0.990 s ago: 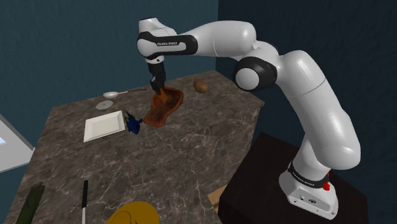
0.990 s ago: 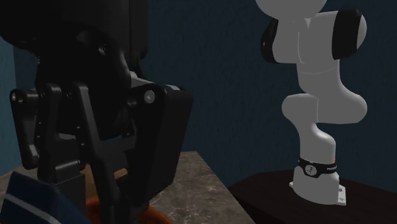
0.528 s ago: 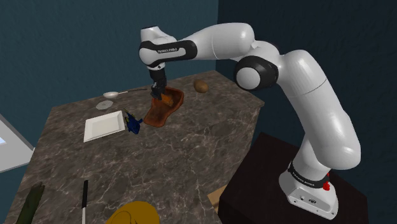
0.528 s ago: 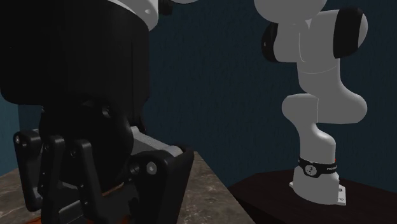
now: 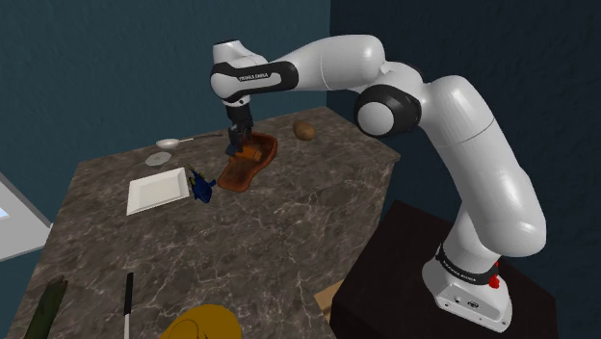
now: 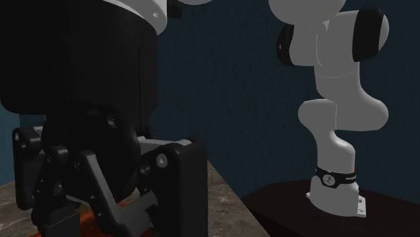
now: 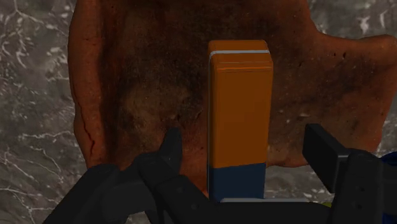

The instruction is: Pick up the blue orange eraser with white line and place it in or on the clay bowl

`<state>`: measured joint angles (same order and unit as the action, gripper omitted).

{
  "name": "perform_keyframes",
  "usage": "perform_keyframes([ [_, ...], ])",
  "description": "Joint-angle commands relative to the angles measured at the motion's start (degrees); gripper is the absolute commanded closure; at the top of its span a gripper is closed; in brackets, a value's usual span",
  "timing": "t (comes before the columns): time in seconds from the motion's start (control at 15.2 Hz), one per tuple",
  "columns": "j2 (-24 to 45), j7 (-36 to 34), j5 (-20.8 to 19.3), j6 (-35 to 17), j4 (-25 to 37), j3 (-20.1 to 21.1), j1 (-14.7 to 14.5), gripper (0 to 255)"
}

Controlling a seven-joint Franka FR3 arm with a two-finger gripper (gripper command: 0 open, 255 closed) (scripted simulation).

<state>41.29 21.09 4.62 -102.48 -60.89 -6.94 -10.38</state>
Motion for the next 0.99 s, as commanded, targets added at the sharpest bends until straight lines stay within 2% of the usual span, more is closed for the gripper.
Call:
perform_keyframes([
  [0.0,0.00,0.00,0.00,0.00,0.00,0.00,0.00,0],
  [0.2,0.00,0.00,0.00,0.00,0.00,0.00,0.00,0],
  [0.46,1.08,-0.24,0.00,8.07,9.18,0.01,0.50,0],
  [0.92,1.09,-0.24,0.00,8.08,9.19,0.01,0.50,0],
])
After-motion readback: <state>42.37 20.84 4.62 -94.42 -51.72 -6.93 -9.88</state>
